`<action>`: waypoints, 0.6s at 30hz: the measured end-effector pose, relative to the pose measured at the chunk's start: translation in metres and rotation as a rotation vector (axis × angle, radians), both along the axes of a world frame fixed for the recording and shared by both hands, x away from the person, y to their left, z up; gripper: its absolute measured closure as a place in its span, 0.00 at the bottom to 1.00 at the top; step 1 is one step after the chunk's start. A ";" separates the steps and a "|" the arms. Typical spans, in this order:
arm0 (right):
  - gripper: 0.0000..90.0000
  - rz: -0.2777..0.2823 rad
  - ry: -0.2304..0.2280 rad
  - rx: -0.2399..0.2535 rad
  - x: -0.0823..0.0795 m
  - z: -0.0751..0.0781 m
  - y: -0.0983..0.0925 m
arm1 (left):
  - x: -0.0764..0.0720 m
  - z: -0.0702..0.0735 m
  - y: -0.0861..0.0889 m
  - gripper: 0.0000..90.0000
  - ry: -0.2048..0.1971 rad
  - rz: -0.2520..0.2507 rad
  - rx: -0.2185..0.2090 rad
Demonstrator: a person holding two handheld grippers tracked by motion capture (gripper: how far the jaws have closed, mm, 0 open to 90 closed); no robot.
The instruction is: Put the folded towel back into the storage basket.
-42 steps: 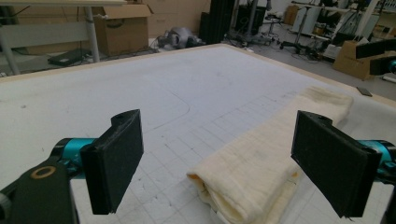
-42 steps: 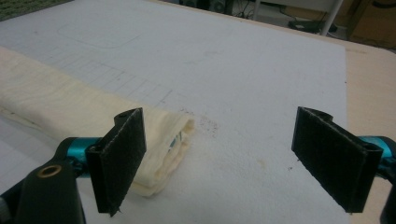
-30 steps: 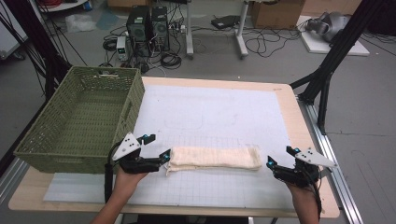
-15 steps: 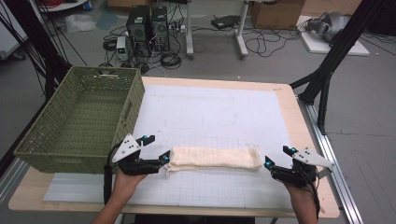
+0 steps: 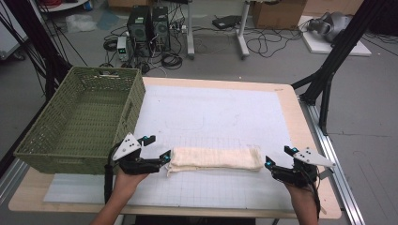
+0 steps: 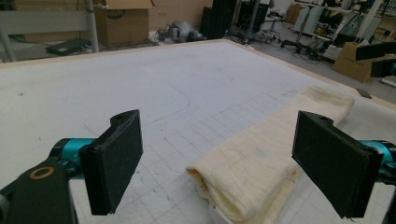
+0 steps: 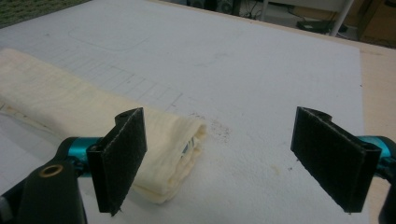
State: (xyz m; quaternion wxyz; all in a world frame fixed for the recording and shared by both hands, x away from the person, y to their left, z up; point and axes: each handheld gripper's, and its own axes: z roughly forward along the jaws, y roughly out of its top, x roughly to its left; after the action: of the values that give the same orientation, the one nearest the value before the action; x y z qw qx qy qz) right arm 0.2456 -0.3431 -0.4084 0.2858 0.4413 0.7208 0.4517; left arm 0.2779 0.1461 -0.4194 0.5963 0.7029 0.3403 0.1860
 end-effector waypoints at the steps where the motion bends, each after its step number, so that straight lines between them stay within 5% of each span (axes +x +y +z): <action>1: 0.18 0.000 0.001 0.004 0.000 0.000 0.000 | 0.002 -0.001 -0.001 0.18 0.020 -0.001 0.008; 11: 0.19 0.000 0.004 0.008 0.002 -0.001 0.001 | 0.026 -0.002 -0.006 0.26 0.141 -0.024 0.046; 18: 0.19 0.001 0.012 0.010 0.005 -0.001 0.002 | 0.044 -0.005 -0.018 0.31 0.209 -0.083 0.113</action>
State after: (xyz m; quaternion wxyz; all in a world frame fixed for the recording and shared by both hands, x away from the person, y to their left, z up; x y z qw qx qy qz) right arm 0.2502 -0.3412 -0.4091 0.2789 0.4450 0.7204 0.4529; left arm 0.3215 0.1278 -0.4244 0.5241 0.7644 0.3603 0.1059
